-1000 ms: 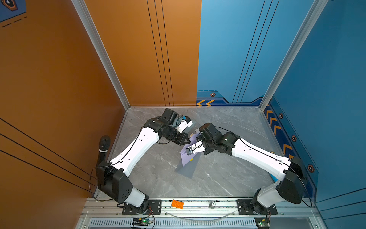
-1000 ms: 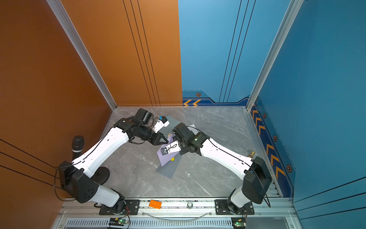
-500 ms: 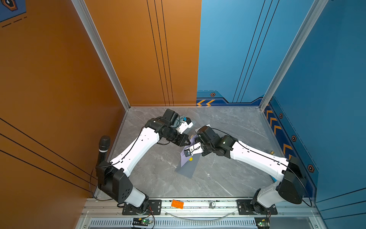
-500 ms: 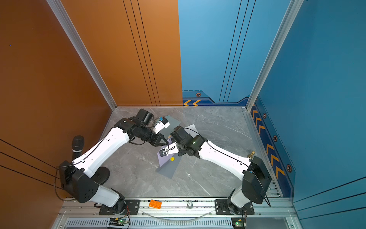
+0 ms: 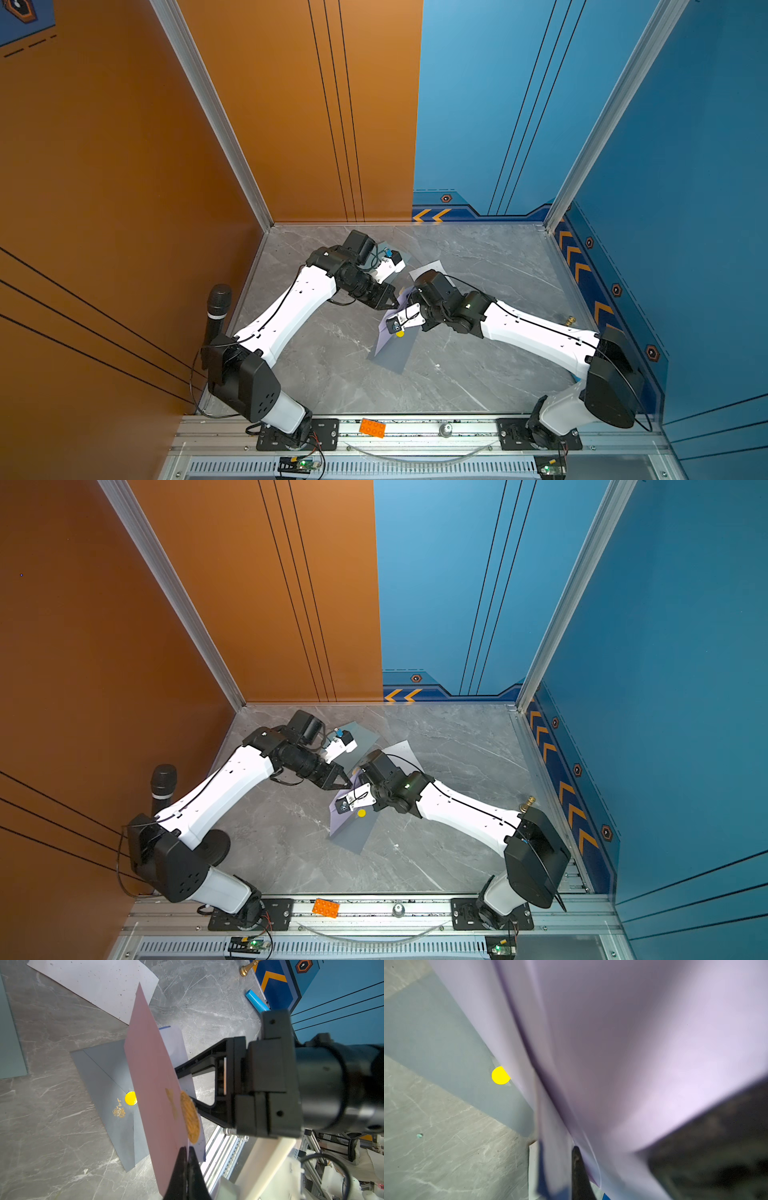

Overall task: Fold the letter paper in half and place it into the envelope
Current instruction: Place the letter paper in the envelope.

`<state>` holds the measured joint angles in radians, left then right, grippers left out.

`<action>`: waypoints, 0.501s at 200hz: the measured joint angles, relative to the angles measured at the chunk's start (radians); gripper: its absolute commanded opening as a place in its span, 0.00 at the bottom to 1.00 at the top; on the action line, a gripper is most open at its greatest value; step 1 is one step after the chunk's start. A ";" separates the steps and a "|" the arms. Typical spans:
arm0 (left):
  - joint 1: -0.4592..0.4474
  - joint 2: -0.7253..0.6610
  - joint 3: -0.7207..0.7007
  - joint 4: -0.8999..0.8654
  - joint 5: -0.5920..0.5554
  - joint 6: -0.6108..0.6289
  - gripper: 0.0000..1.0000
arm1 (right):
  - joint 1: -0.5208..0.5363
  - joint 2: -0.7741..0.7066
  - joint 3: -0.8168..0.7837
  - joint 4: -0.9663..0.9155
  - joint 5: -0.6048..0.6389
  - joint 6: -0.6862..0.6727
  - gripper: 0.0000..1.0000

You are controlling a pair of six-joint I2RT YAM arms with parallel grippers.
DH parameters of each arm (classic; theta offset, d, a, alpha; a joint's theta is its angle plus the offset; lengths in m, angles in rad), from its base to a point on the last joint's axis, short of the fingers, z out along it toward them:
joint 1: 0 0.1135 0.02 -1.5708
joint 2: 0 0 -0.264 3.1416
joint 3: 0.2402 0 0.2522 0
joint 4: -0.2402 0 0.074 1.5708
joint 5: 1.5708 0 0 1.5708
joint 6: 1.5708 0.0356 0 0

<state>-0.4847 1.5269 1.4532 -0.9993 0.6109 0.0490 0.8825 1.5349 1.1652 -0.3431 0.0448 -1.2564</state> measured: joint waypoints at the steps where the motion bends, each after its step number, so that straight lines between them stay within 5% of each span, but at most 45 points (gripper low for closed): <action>1: 0.000 0.000 0.000 0.000 0.000 0.000 0.00 | 0.000 0.000 0.000 0.000 0.000 0.000 0.00; 100: 0.000 0.000 0.006 -0.024 0.002 0.014 0.00 | -0.048 0.012 0.093 -0.118 -0.155 0.050 0.00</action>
<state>-0.4847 1.5269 1.4593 -1.0233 0.6132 0.0635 0.8341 1.5467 1.2583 -0.4610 -0.1104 -1.2060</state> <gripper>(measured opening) 0.048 0.054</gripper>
